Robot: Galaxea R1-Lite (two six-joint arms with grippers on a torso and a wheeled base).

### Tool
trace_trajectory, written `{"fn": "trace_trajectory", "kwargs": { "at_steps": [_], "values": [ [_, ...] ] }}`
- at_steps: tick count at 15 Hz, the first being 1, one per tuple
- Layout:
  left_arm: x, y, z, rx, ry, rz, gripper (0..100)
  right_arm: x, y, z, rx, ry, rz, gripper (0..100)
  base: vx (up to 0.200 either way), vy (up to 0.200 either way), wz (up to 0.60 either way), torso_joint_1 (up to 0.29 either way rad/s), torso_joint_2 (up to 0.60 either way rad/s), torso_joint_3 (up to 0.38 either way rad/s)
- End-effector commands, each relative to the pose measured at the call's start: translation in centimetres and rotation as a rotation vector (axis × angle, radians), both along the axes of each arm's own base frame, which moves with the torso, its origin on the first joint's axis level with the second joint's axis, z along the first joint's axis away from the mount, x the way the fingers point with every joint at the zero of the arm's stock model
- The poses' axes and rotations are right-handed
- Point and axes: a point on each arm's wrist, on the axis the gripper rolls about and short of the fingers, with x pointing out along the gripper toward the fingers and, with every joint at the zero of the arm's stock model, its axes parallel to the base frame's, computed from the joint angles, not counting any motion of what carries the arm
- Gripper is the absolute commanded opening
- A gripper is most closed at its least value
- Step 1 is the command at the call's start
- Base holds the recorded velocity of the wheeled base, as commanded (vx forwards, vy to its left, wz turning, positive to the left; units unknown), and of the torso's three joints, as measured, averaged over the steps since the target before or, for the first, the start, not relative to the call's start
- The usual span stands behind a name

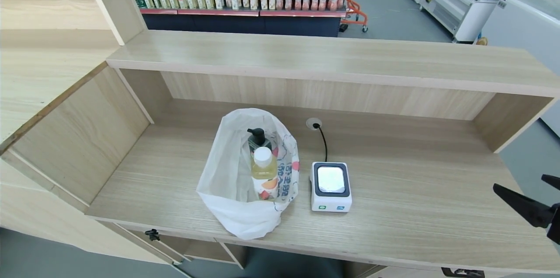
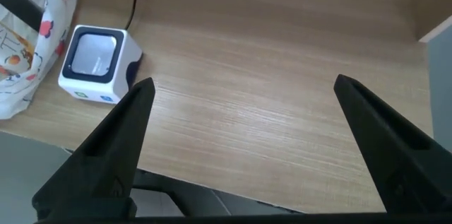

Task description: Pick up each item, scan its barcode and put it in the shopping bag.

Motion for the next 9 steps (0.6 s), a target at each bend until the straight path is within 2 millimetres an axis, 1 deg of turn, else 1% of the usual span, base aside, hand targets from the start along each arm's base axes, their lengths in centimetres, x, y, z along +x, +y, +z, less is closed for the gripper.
{"fn": "trace_trajectory", "kwargs": {
  "at_steps": [1, 4, 5, 6, 7, 9],
  "values": [
    [0.0, 0.0, 0.0, -0.001, -0.001, 0.001, 100, -1.7, 0.5, -0.8, -0.009, -0.014, 0.001, 100, 0.000, 0.000, 0.00, 0.000, 0.00, 0.000],
    [0.0, 0.0, 0.0, -0.001, -0.001, 0.001, 100, -4.4, 1.4, -2.1, -0.023, -0.057, 0.015, 100, 0.000, 0.000, 0.00, 0.000, 0.00, 0.000],
    [0.0, 0.0, 0.0, -0.001, -0.001, 0.001, 100, -5.1, 1.6, -2.1, -0.028, -0.088, 0.016, 100, 0.000, 0.000, 0.00, 0.000, 0.00, 0.000],
    [0.0, 0.0, 0.0, -0.001, -0.001, 0.001, 100, -6.3, 1.9, -3.1, -0.032, -0.105, 0.025, 100, 0.000, 0.000, 0.00, 0.000, 0.00, 0.000],
    [0.0, 0.0, 0.0, -0.001, -0.001, 0.001, 100, -7.5, 2.2, -3.1, -0.037, -0.144, 0.032, 100, 0.000, 0.000, 0.00, 0.000, 0.00, 0.000],
    [0.0, 0.0, 0.0, -0.001, -0.001, 0.001, 100, -9.4, 2.7, -4.2, -0.033, -0.135, 0.029, 100, 0.000, 0.000, 0.00, 0.000, 0.00, 0.000]
  ]
}}
